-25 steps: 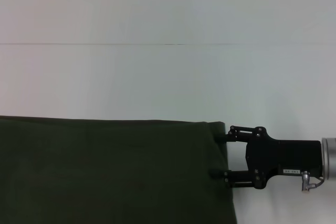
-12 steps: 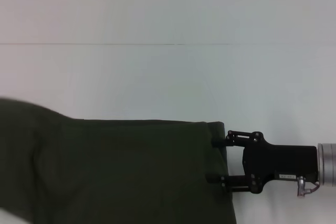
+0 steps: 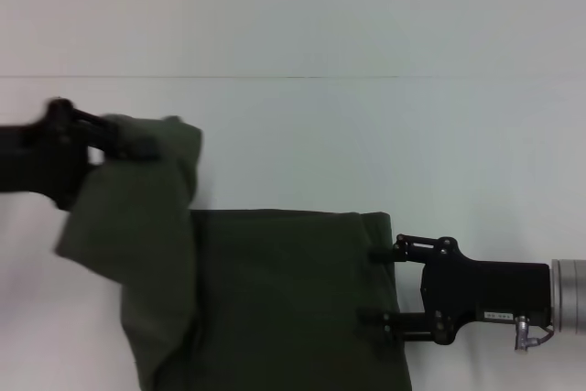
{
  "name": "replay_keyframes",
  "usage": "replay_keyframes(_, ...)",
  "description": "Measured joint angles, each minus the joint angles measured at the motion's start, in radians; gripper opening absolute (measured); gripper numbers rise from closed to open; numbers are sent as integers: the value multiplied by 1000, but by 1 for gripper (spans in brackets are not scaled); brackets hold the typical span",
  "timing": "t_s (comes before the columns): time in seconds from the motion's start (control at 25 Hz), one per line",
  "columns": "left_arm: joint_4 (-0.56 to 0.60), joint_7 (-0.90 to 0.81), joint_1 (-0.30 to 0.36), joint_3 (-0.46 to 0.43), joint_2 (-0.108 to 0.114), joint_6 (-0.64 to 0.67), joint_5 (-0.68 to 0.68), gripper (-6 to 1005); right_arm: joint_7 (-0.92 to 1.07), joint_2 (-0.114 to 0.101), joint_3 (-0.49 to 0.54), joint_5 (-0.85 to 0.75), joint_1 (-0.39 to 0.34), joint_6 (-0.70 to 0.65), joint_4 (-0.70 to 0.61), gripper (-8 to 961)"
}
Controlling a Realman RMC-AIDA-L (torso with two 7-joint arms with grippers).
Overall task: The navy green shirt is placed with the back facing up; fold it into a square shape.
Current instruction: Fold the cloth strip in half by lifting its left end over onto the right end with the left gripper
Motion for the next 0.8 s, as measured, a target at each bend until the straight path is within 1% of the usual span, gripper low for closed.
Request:
replay_keyframes(0.08, -42, 31, 4, -4, -35, -46, -3, 89, 0, 0, 0, 0, 0, 0, 4, 801)
replay_keyframes(0.16, -96, 57, 13, -8, -58, -101, -6, 90, 0, -1, 1, 1, 0, 0, 6, 802)
replay_keyframes(0.32, -214, 109, 21, -10, -85, -199, -8, 90, 0, -1, 7, 3, -1, 1, 8, 802)
replay_keyframes(0.56, -298, 170, 24, -10, -160, -344, -28, 90, 0, -2, 21, 3, -4, 9, 10, 802)
replay_keyframes(0.68, -325, 207, 18, -6, -183, -390, -30, 91, 0, -4, 38, 3, -11, 12, 9, 801)
replay_keyframes(0.8, -332, 231, 18, 0, -193, -415, -30, 91, 0, -6, 51, 3, -22, 12, 3, 801)
